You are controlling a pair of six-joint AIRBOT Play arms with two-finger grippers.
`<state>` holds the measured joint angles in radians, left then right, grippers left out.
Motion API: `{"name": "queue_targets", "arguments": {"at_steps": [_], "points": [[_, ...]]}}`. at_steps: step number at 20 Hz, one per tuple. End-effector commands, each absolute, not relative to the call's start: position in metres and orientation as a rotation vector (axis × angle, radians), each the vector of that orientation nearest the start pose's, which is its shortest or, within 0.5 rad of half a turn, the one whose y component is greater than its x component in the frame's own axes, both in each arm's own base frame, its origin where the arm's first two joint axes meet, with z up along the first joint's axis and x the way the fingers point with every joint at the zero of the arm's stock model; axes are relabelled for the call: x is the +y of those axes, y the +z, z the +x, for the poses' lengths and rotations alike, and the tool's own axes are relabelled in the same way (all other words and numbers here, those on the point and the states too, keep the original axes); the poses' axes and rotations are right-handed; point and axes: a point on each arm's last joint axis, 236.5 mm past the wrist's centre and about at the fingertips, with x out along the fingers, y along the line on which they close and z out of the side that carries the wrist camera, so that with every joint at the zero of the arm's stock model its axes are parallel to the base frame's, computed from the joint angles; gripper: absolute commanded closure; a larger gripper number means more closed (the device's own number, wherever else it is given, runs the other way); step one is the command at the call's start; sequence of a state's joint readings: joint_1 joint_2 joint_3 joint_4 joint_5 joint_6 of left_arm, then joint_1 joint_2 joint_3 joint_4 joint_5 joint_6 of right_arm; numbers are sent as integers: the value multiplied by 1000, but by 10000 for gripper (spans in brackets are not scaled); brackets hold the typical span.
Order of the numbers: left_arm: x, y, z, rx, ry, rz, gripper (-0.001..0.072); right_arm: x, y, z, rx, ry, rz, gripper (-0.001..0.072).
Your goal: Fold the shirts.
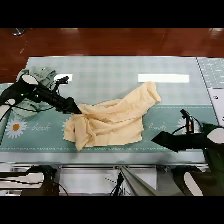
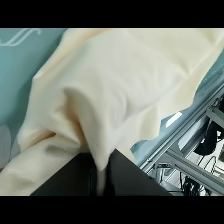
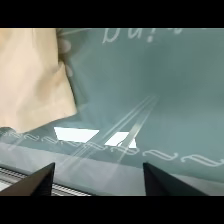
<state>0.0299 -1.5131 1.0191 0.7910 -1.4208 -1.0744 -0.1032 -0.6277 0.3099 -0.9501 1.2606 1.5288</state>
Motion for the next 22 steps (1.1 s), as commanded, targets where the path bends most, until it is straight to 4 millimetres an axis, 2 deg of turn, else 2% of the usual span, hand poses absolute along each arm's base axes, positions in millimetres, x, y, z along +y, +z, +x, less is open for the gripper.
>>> {"name": "queue_targets", "arguments": {"at_steps": [1,5,7,11,15,18,19,20,22], "points": [[-163,-38,302,1557,-845,-491,671,135,-61,153,1491,274,615,86],[-163,-38,304,1552,-839,-496,671,165,-77,155,1537,317,612,86],[-163,-38,303,1554,-841,-496,670,177,-87,170,1532,328,626,86],[-163,-38,303,1553,-840,-496,670,186,-99,205,1555,329,594,86],[-163,-38,304,1551,-838,-496,670,207,-107,223,1605,376,611,86],[-165,-36,305,1544,-843,-509,670,237,-100,227,1585,514,543,120],[-169,-30,309,1523,-854,-545,670,243,-97,230,1571,541,511,194],[-174,-24,314,1498,-865,-580,670,246,-92,234,1558,556,495,211],[-180,-8,327,1445,-886,-614,670,248,-80,248,1521,592,445,696]]}}
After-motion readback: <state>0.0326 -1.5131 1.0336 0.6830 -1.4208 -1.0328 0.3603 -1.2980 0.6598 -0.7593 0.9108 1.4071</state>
